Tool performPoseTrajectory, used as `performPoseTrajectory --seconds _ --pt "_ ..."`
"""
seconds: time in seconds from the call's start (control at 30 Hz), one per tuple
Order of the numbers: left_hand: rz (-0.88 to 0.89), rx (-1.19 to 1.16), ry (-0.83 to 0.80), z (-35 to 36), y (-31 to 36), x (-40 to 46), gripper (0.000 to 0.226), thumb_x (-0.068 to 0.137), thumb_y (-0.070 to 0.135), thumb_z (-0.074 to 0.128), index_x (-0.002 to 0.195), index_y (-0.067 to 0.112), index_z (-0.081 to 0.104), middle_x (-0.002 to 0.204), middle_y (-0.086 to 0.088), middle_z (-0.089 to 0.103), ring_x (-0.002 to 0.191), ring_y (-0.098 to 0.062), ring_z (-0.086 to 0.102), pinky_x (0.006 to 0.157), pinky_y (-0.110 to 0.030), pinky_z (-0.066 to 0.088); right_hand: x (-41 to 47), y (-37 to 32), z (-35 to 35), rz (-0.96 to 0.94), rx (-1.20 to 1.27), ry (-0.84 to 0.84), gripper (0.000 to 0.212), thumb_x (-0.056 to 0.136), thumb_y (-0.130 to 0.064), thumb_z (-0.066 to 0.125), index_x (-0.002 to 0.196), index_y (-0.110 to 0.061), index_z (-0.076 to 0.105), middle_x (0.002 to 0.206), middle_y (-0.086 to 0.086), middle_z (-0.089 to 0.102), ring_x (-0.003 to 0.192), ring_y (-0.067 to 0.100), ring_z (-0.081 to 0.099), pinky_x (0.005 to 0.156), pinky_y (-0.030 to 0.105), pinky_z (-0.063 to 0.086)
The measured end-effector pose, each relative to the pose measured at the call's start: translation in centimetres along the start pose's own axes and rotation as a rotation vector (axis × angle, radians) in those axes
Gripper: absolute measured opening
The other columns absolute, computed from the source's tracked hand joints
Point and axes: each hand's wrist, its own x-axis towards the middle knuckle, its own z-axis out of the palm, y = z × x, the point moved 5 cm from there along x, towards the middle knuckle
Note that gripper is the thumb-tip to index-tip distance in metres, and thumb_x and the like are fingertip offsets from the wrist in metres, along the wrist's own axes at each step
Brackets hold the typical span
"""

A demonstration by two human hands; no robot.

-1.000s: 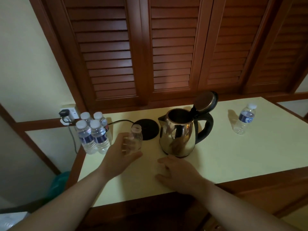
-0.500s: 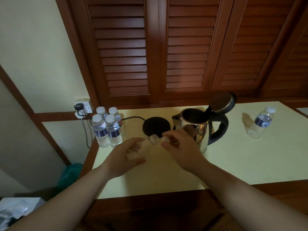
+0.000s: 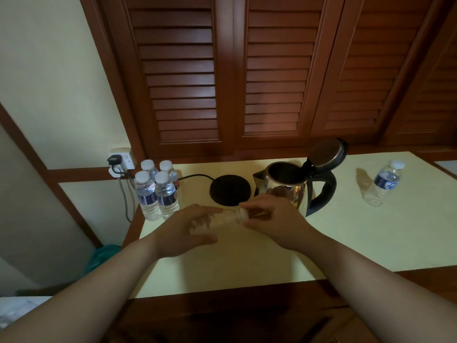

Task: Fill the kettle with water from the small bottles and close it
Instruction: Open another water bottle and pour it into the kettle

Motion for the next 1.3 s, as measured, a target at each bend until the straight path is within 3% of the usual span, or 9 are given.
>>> performPoseTrajectory --seconds 0.23,0.4,0.5,0.57,0.67,0.77,0.93,1.1,1.3 --pt "0.089 0.058 0.079 -0.3 1.6 0.7 0.067 0.078 0.043 0.087 0.138 0.050 0.056 0.108 0.017 0.057 0.103 -0.008 0.058 0.086 -0.020 0.048 -0.3 0.1 -0.2 0.073 -0.052 0.009 0.019 0.101 -0.039 0.065 0.098 -0.021 0.073 0.079 -0.003 0.072 0.071 0.006 0.070 0.067 0.022 0.054" --pt "0.085 0.129 0.068 -0.1 2.3 1.4 0.068 0.079 0.050 0.083 0.139 0.055 0.051 0.110 0.021 0.052 0.105 -0.001 0.051 0.089 -0.025 0.046 0.2 0.4 -0.4 0.183 -0.200 0.062 0.063 0.097 -0.070 0.043 0.082 -0.013 0.066 0.068 0.006 0.063 0.057 0.009 0.058 0.065 0.039 0.053" --pt "0.060 0.090 0.081 -0.5 2.4 1.5 0.067 0.080 0.045 0.085 0.135 0.061 0.049 0.108 0.018 0.054 0.102 0.000 0.052 0.086 -0.022 0.045 0.2 -0.2 -1.5 0.161 -0.056 -0.066 0.025 0.101 -0.047 0.062 0.114 -0.027 0.069 0.092 -0.001 0.070 0.072 0.008 0.069 0.062 0.025 0.056" --pt "0.059 0.074 0.076 -0.7 2.4 1.5 0.067 0.079 0.045 0.085 0.135 0.060 0.051 0.108 0.018 0.056 0.101 -0.002 0.055 0.086 -0.021 0.047 -0.1 -0.4 -1.9 0.122 -0.064 -0.159 0.032 0.100 -0.033 0.070 0.130 -0.025 0.066 0.105 -0.006 0.069 0.087 0.007 0.070 0.066 0.024 0.058" --pt "0.054 0.042 0.065 -0.2 2.6 1.4 0.068 0.078 0.044 0.087 0.137 0.055 0.055 0.108 0.017 0.058 0.100 -0.005 0.057 0.086 -0.025 0.049 -0.5 -0.8 -1.9 0.031 -0.202 -0.135 0.019 0.103 -0.039 0.063 0.114 -0.025 0.069 0.095 -0.007 0.066 0.084 0.010 0.065 0.066 0.028 0.055" --pt "0.082 0.018 0.073 0.4 3.2 1.4 0.068 0.077 0.042 0.088 0.136 0.054 0.056 0.108 0.022 0.057 0.101 -0.007 0.058 0.085 -0.020 0.049 -0.9 -0.9 -1.1 -0.017 -0.287 -0.125 0.032 0.109 -0.045 0.047 0.090 -0.022 0.059 0.080 -0.005 0.057 0.072 0.014 0.054 0.067 0.036 0.046" --pt "0.074 0.017 0.073 1.2 3.7 1.6 0.068 0.077 0.039 0.088 0.136 0.052 0.056 0.110 0.031 0.053 0.102 0.001 0.057 0.083 -0.008 0.044 -1.6 0.1 -0.6 0.062 -0.181 -0.111 0.040 0.111 -0.046 0.041 0.089 -0.015 0.054 0.080 0.009 0.053 0.069 0.015 0.048 0.069 0.046 0.044" --pt "0.024 -0.044 0.119 3.0 4.3 2.0 0.066 0.078 0.045 0.085 0.137 0.047 0.056 0.111 0.025 0.058 0.101 0.003 0.057 0.080 -0.013 0.045 -2.4 1.3 -1.2 0.189 0.020 -0.020 0.041 0.105 -0.049 0.055 0.099 -0.008 0.060 0.087 0.016 0.064 0.066 0.011 0.059 0.060 0.024 0.049" --pt "0.052 -0.191 0.066 7.7 9.0 4.4 0.063 0.080 0.040 0.085 0.130 0.058 0.050 0.114 0.028 0.064 0.105 0.010 0.059 0.083 -0.005 0.046 -4.4 2.9 -3.2 0.231 0.065 0.070 0.015 0.091 -0.034 0.079 0.105 -0.033 0.074 0.093 -0.016 0.077 0.086 0.003 0.072 0.066 0.013 0.049"
